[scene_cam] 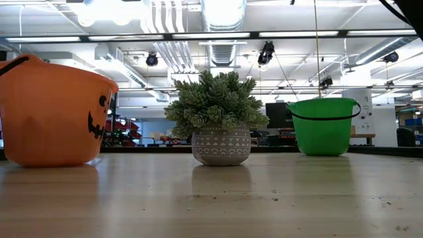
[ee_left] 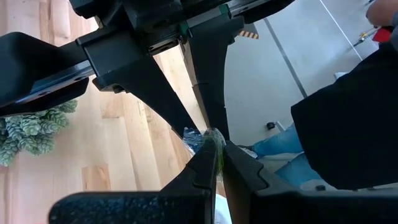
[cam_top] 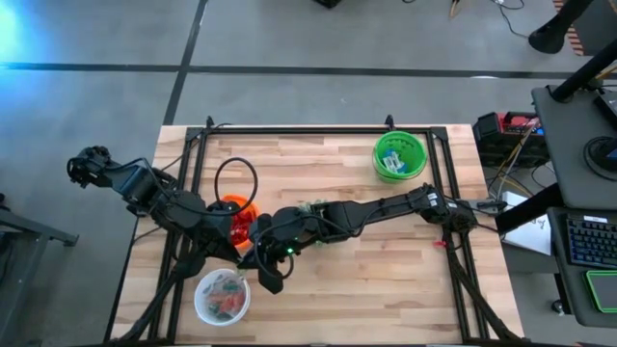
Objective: Sort candy
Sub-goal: Put the green gummy into the white bucket, then return to Home Position
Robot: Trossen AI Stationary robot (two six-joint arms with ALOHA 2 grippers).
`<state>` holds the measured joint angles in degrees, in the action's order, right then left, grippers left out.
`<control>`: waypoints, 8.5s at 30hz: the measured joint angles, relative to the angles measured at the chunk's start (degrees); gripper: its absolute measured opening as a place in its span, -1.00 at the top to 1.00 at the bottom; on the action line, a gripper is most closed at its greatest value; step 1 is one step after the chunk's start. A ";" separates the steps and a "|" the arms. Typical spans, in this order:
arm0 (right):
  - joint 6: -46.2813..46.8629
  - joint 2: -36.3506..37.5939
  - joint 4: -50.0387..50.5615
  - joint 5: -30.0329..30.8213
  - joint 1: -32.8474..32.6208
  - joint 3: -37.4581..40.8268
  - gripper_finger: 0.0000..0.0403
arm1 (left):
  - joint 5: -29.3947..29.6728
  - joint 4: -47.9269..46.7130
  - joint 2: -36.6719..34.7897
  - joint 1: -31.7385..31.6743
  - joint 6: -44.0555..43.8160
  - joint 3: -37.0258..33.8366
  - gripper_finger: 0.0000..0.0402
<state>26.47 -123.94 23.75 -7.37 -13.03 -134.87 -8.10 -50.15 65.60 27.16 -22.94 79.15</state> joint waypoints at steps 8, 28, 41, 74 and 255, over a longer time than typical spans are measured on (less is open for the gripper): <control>-5.05 0.00 0.23 -0.03 0.04 0.02 0.94 | 0.00 -0.07 0.00 0.00 -0.02 0.00 1.00; -2.93 0.02 3.15 2.35 -0.42 0.02 0.94 | 0.20 -0.59 0.05 -0.04 -0.03 -0.07 1.00; -2.95 0.02 0.55 1.82 -0.52 0.15 0.94 | -0.40 -0.43 -0.09 0.04 1.25 0.00 1.00; -11.16 -3.82 -9.19 2.43 -0.27 1.96 0.94 | -1.66 -3.23 -0.13 0.16 1.81 -0.11 1.00; 12.51 71.36 61.05 49.57 -5.71 49.91 0.61 | 76.17 -22.75 -28.91 18.81 -29.05 1.38 0.49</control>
<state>38.98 -52.58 84.80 42.20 -18.74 -84.96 68.08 -72.90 36.69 45.96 -51.99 80.54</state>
